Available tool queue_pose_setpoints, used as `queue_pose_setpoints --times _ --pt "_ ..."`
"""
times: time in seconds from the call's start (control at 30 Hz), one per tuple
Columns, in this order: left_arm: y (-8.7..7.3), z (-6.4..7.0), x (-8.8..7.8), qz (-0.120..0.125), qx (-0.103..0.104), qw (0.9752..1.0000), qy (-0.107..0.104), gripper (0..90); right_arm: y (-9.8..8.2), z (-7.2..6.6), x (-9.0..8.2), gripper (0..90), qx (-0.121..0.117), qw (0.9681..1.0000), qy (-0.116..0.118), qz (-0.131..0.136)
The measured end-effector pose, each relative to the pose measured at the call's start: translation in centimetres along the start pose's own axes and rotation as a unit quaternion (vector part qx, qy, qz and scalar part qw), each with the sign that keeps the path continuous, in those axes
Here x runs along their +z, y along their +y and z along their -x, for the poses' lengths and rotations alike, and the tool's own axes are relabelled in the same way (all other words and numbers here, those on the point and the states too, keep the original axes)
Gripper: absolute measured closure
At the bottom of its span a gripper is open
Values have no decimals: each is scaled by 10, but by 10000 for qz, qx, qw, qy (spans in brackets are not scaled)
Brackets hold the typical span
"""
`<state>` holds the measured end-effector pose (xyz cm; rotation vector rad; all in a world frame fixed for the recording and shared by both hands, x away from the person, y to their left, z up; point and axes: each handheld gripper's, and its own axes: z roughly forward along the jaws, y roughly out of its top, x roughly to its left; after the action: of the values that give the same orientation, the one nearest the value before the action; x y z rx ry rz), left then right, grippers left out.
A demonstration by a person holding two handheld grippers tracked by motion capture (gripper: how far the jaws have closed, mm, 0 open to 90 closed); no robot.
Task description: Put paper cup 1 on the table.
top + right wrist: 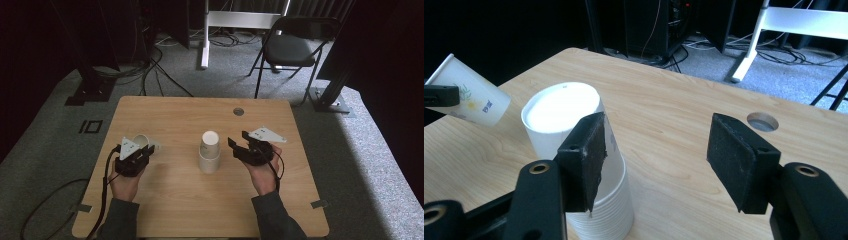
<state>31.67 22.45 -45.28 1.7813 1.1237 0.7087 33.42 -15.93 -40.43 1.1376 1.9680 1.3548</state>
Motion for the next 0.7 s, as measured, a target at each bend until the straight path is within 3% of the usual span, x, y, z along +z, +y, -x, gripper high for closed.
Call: queue_pose_setpoints --times 0.43,0.7 --pt "-3 -6 3 -166 17 9997 163 837 -14 7 -2 395 150 9998 -101 -19" --pt "-6 -14 5 -300 30 9994 160 837 -19 7 -4 390 63 9999 -84 -77"
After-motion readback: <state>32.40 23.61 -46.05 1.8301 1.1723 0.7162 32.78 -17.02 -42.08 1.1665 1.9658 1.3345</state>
